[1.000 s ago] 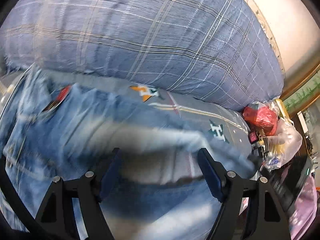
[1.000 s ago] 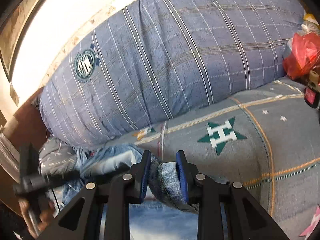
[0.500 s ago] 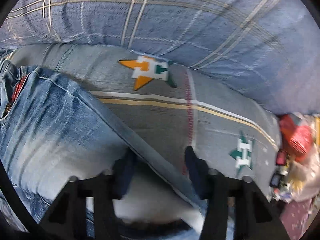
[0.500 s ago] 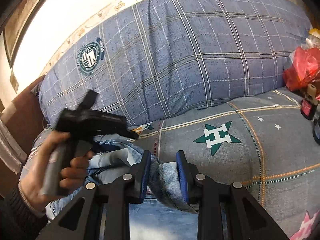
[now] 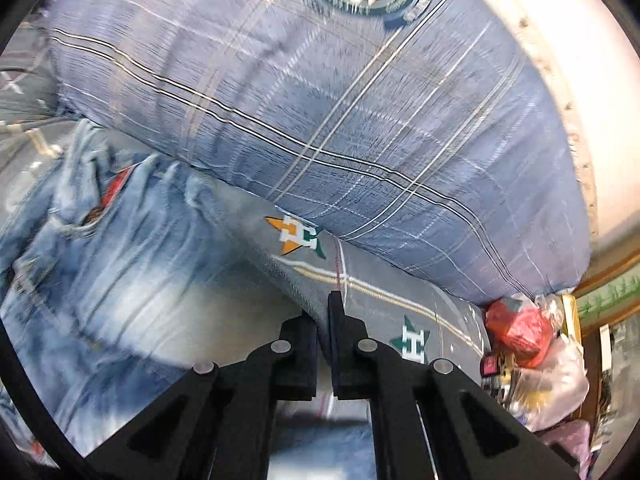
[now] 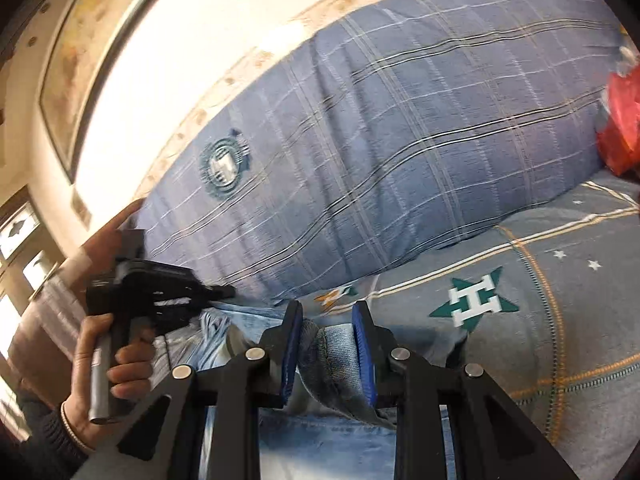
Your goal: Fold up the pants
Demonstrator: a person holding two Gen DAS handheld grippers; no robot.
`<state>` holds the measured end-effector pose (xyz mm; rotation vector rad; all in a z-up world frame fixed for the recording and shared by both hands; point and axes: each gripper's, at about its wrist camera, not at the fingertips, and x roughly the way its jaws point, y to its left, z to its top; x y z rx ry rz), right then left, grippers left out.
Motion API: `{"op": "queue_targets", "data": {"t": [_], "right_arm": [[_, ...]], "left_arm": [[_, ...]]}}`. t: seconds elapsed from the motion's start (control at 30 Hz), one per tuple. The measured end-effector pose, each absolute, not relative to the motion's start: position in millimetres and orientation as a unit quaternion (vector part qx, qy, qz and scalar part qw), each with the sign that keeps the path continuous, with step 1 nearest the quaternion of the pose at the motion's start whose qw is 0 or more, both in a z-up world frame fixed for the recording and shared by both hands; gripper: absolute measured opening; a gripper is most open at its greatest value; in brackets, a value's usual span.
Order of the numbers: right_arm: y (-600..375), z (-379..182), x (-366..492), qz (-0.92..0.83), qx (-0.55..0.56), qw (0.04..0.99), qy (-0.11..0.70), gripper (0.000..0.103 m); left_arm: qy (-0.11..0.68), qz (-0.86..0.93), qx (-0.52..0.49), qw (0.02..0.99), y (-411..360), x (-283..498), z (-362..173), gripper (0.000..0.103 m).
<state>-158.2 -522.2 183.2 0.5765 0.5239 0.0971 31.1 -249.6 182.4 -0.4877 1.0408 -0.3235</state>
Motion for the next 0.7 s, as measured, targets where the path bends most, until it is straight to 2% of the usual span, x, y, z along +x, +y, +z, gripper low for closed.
{"op": "queue_targets", "data": {"t": [0.13, 0.23, 0.37, 0.43, 0.47, 0.5, 0.63, 0.7], "right_arm": [[-506, 172, -171, 0.060, 0.266, 0.919, 0.286, 0.027], [-493, 155, -181, 0.051, 0.269, 0.905, 0.324, 0.028], [-461, 124, -189, 0.023, 0.260, 0.879, 0.400, 0.032], [-442, 124, -201, 0.028, 0.247, 0.882, 0.400, 0.041], [-439, 126, -206, 0.027, 0.249, 0.885, 0.393, 0.063], [-436, 128, -213, 0.024, 0.255, 0.887, 0.384, 0.080], [-439, 136, -240, -0.004, 0.295, 0.899, 0.325, 0.085], [-446, 135, -245, -0.032, 0.306, 0.898, 0.316, 0.085]], "left_arm": [[0.470, -0.164, -0.231, 0.836, -221, -39, 168, 0.004], [0.478, -0.155, -0.196, 0.842, -209, -82, 129, 0.004], [0.515, -0.140, -0.228, 0.814, -179, -114, 73, 0.004], [0.521, -0.144, -0.245, 0.805, -166, -126, 62, 0.004], [0.529, -0.154, -0.249, 0.797, -163, -130, 56, 0.004], [0.532, -0.159, -0.249, 0.793, -161, -131, 53, 0.004], [0.539, -0.176, -0.247, 0.786, -155, -130, 49, 0.006], [0.539, -0.189, -0.246, 0.783, -154, -131, 50, 0.021]]}}
